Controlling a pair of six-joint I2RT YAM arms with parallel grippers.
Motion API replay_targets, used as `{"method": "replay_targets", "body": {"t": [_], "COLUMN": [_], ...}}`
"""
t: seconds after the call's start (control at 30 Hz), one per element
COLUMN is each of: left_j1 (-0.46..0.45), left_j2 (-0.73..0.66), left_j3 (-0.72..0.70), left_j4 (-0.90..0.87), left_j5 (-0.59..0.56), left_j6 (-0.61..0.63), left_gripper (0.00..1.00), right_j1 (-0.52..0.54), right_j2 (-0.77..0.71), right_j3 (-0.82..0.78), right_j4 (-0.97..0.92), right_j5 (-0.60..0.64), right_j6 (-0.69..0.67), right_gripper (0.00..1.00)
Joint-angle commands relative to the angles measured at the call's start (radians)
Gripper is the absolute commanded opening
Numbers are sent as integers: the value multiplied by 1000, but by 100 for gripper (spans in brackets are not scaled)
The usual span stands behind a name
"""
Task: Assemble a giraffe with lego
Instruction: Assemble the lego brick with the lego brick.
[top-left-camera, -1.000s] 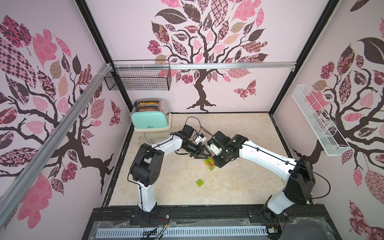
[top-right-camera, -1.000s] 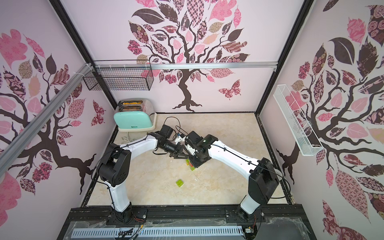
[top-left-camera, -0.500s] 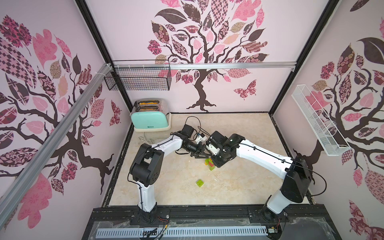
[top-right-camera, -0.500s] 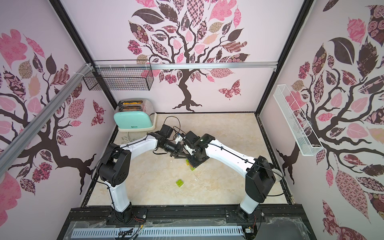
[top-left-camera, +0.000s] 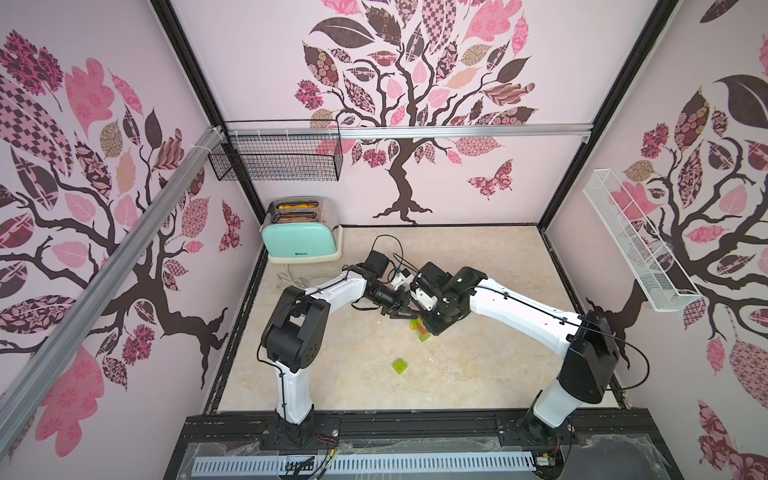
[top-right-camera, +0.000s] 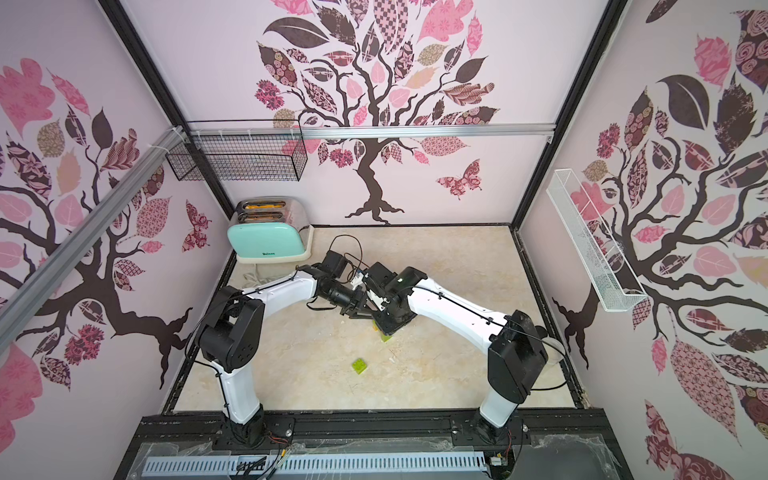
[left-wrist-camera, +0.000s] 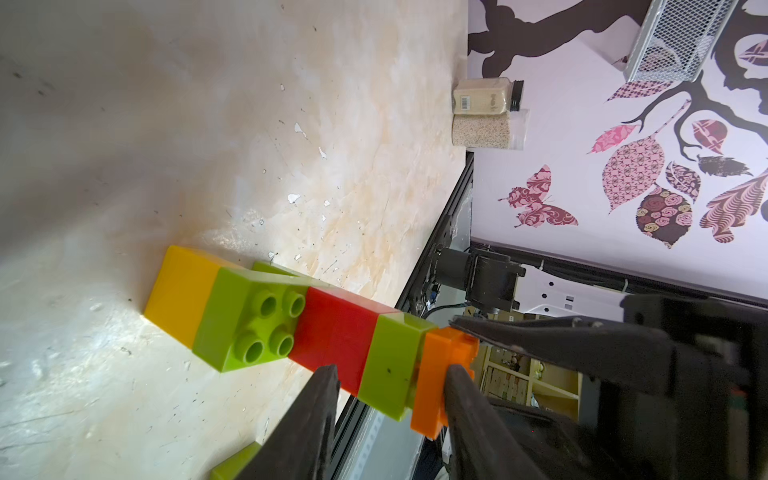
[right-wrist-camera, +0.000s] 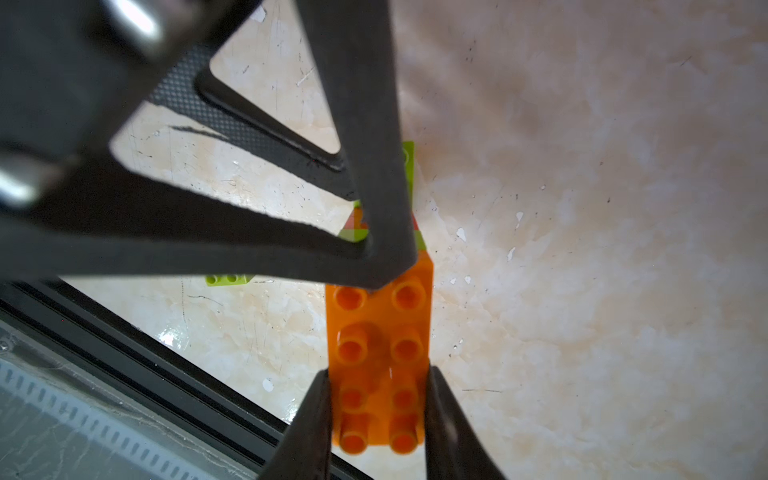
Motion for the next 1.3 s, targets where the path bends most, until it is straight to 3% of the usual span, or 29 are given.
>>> {"method": "replay_targets", "body": {"t": [0.0, 0.23, 1.03, 1.27], "left_j1": [-6, -5, -6, -1], "left_j2": [21, 26, 40, 6], "left_j3": [-11, -36, -77, -8], "left_j4": [-33, -37, -26, -79], "left_j5": [-41, -77, -125, -130], "left_j6": [36, 53, 66, 77], "left_gripper": [45, 42, 37, 47], "right_j1": [6, 6, 5, 6], "right_j2": [27, 24, 18, -81], "right_j3": [47, 28, -49, 42], "right_j4": [-22, -15, 71, -6], "right_j5": [21, 23, 16, 32], "right_j6": [4, 14, 34, 43], "right_gripper": [15, 16, 37, 52]}}
